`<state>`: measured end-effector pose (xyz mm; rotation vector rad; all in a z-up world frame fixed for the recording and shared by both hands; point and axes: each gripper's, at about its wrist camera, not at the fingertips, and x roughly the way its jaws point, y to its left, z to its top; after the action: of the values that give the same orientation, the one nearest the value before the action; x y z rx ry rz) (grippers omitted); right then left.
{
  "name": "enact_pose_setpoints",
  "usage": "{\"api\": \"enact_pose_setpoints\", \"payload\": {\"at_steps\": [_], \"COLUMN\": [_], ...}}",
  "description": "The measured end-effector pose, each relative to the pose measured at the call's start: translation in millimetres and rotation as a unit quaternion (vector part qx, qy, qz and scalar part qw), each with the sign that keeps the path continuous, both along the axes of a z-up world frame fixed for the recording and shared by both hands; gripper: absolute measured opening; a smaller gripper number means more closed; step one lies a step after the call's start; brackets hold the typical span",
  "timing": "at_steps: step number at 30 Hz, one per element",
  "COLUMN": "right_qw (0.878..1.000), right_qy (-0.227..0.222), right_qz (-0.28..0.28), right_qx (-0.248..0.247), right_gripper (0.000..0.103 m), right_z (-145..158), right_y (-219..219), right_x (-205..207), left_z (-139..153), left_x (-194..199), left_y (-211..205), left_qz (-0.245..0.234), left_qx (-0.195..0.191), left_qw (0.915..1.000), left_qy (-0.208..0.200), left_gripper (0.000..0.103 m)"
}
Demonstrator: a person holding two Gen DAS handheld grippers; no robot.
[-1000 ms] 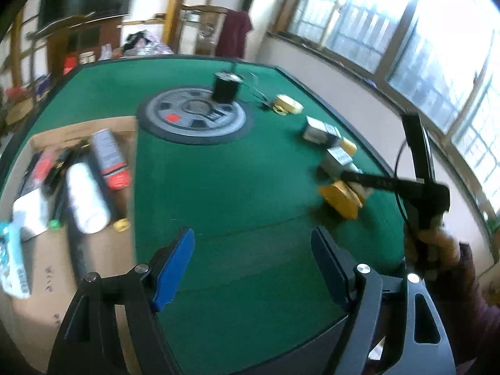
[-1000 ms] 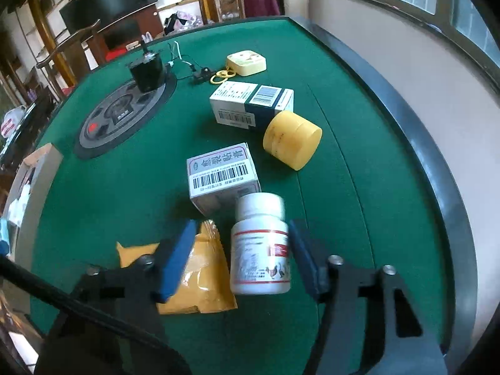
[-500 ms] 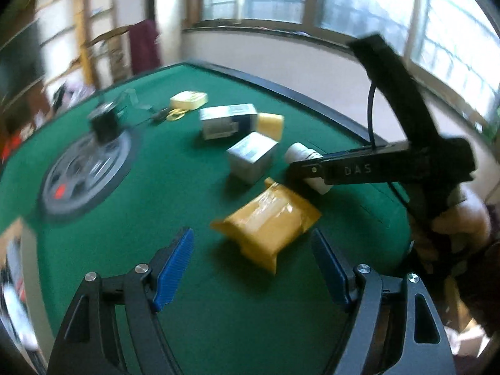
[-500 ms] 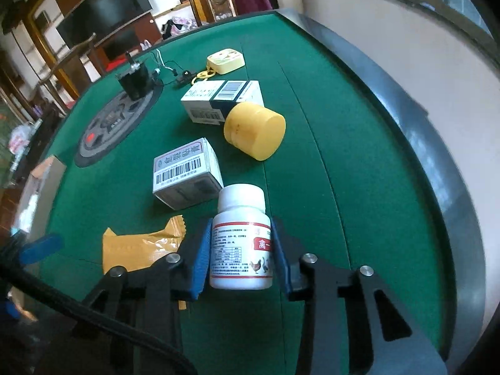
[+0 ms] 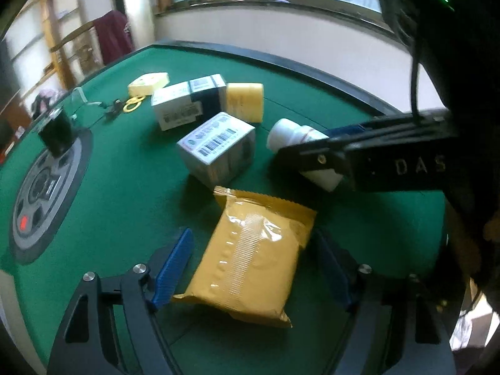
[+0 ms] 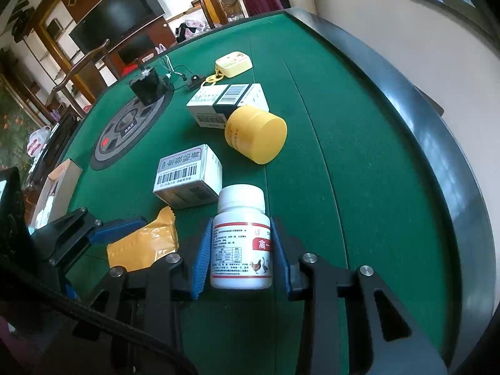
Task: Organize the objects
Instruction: 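Carry the yellow packet with left while right carries the bottle to the box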
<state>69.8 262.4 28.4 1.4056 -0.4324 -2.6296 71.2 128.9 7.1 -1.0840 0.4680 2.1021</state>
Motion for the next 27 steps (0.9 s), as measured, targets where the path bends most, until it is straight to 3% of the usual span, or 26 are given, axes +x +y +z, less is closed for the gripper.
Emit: {"api": "enact_pose_setpoints", "payload": {"at_steps": [1,3,10,16,20,27], "right_qw": [1.0,1.0,1.0,0.997,0.993,0.986], "right_qy": [0.0,0.0,-0.005,-0.014,-0.013,-0.012], "right_qz": [-0.001,-0.002,0.008,0.022,0.043,0.101], "right_qx": [0.001,0.004,-0.002,-0.07,-0.11,-0.129], "right_gripper": [0.033,0.033,0.033,0.033,0.033,0.033], "right_z": [0,0,-1,0,8,25], "right_y": [0,-2,-9,-16,-32,-92], "right_x": [-1,-1,1,3,3,-2], "left_z": [2,5,21,43,60,70], "left_x": [0,-2,6,13,19,33], "left_y": [-2,-6,-39,-75,-111,-191], "left_qz": [0.006,0.016,0.059,0.097,0.133,0.217], "left_qx": [0.005,0.015,0.06,0.108,0.144,0.172], "left_qw": [1.0,0.9997,0.9961,0.9892,0.9806,0.9609], "left_qy": [0.002,-0.012,-0.028,-0.022,-0.013,0.003], "left_gripper": [0.044,0.04,0.038,0.039,0.039,0.039]}}
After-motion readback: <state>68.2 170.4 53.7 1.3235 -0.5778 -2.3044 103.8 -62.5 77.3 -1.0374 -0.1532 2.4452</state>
